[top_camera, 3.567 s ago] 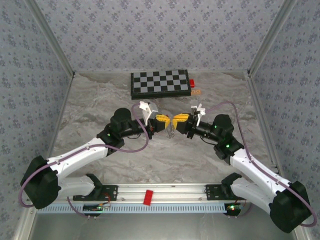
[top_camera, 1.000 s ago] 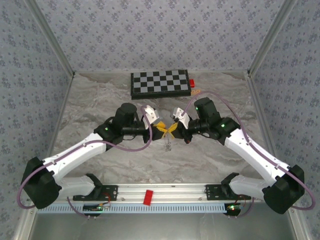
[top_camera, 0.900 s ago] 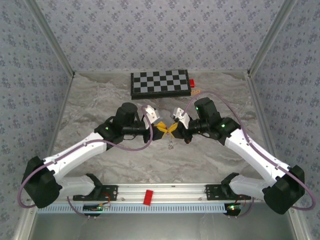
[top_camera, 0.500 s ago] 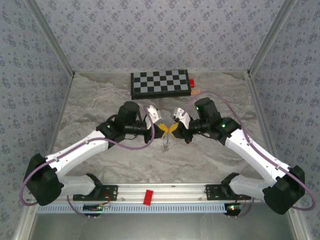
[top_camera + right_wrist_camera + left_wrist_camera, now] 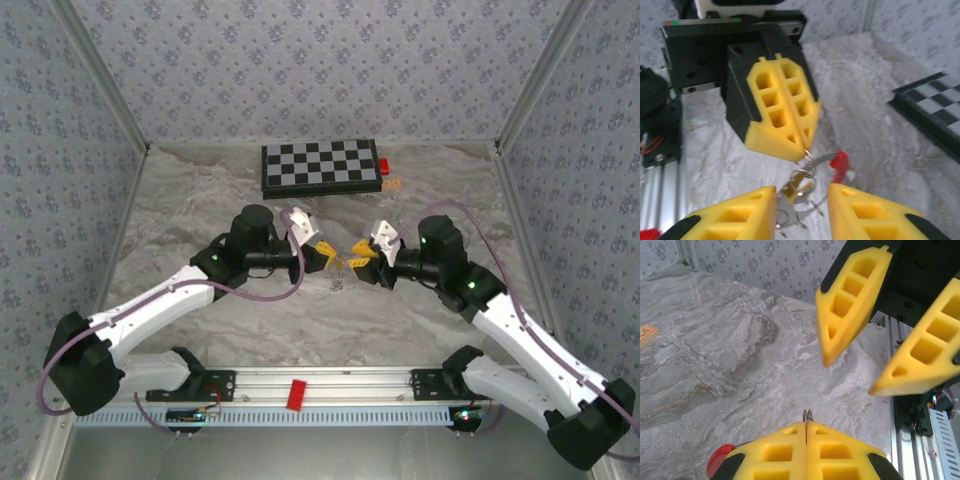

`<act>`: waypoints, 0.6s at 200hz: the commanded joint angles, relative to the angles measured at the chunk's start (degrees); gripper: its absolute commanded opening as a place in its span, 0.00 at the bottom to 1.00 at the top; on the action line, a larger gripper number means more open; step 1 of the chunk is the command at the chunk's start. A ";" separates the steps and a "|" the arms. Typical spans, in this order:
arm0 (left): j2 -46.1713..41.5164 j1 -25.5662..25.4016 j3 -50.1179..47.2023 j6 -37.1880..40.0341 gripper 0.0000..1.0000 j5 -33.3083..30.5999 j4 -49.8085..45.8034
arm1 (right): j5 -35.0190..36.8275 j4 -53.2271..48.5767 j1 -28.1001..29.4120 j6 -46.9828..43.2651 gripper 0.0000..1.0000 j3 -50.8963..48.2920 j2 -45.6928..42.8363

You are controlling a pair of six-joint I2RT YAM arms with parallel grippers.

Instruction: Put the keys on the keyring

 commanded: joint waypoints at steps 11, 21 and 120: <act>-2.96 0.18 -1.52 -4.30 0.00 -0.75 9.92 | 5.47 8.44 -0.21 2.99 0.31 -3.45 -3.39; -3.33 0.12 -2.38 -5.73 0.00 -1.02 12.61 | 5.89 9.34 0.01 3.36 0.31 -3.85 -3.66; -4.33 -0.67 -5.17 -13.59 0.00 -2.89 25.28 | 9.10 15.71 5.12 3.63 0.29 -4.75 -1.89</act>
